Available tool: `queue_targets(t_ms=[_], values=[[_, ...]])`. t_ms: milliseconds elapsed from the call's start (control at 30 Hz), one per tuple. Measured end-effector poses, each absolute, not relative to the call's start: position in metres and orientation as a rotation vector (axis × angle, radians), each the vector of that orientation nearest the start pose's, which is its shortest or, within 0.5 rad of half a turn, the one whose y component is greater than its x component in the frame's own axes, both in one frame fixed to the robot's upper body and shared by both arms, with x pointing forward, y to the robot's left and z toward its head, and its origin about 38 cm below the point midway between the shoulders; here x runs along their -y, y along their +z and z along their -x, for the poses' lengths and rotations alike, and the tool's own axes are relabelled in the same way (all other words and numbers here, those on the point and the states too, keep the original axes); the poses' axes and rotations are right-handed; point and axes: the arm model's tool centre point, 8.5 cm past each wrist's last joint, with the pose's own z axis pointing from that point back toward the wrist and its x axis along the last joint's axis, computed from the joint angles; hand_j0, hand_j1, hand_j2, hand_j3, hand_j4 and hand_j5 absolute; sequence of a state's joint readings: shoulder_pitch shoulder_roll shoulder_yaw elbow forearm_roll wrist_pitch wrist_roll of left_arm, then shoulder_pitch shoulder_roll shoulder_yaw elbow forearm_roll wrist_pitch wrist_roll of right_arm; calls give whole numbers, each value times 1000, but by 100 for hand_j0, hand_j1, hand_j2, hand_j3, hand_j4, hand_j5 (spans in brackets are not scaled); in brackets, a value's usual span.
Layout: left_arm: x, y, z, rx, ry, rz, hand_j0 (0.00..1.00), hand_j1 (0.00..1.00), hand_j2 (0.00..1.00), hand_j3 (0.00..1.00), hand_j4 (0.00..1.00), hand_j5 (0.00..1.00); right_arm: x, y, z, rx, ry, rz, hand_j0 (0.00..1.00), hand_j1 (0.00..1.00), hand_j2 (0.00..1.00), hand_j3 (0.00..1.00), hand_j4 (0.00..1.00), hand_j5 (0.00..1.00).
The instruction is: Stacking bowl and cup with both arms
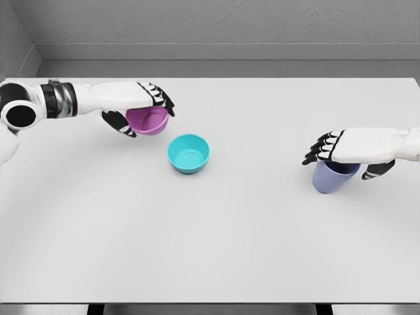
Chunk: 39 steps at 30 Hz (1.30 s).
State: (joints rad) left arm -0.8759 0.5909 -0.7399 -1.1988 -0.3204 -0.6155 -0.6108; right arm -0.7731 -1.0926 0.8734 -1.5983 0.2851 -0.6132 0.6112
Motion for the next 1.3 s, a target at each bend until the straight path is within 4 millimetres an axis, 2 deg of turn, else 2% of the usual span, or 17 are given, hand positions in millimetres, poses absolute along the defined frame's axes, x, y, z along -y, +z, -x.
queue_targets(t_ms=[167,467,767,1000,1267,1300], values=[[-204,233,-482,1535,-2146,-216,68,68,68,68,68,68,335,233,-394,1126,2343,317,100,100,100,100,100,100],[-173,219,-474,1544,-2197,-138,70,70,70,70,70,70,335,233,-394,1127,2341,318,100,100,100,100,100,100],[-165,205,-468,1512,-2227,-98,75,75,75,75,75,75,335,233,-395,1127,2341,318,100,100,100,100,100,100],[-164,203,-467,1509,-2227,-89,85,85,85,85,85,85,335,233,-395,1127,2341,317,100,100,100,100,100,100],[-164,201,-466,1505,-2226,-82,91,91,91,91,91,91,335,235,-395,1128,2341,322,100,100,100,100,100,100],[-164,201,-466,1505,-2226,-82,95,95,95,95,95,95,335,235,-395,1128,2341,322,100,100,100,100,100,100]])
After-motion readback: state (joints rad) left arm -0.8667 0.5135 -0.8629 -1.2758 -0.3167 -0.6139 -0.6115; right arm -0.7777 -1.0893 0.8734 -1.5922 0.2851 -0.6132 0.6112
